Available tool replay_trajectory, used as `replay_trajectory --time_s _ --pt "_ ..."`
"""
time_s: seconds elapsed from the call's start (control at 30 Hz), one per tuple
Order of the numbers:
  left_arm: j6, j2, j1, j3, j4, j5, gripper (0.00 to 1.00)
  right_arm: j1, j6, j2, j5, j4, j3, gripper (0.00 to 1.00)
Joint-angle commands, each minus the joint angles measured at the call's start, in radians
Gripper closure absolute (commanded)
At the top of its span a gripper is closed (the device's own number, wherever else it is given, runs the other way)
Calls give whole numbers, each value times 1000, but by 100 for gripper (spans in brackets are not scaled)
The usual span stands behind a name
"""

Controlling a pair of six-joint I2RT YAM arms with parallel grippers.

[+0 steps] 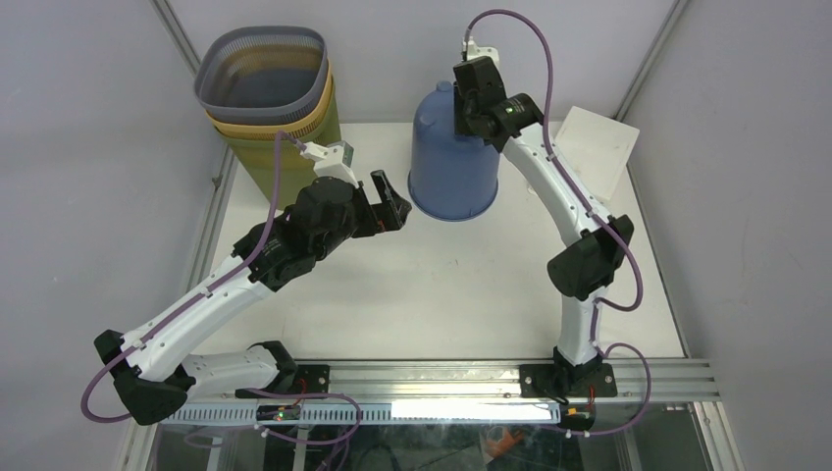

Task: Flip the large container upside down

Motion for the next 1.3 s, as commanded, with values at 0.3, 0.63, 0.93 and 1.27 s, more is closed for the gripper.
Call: replay_trajectory --time_s 0.3,0.63,0.93,1.27 --pt "16 113 69 90 67 78 1 -8 39 -334 81 -376 -338 58" --pt "40 333 199 242 228 346 1 -19 80 -489 26 -351 -429 58" --pt "14 453 257 346 304 354 1 -19 78 -456 0 -396 -254 55" --pt "81 670 317 634 213 232 1 -18 91 -531 12 -440 -208 37"
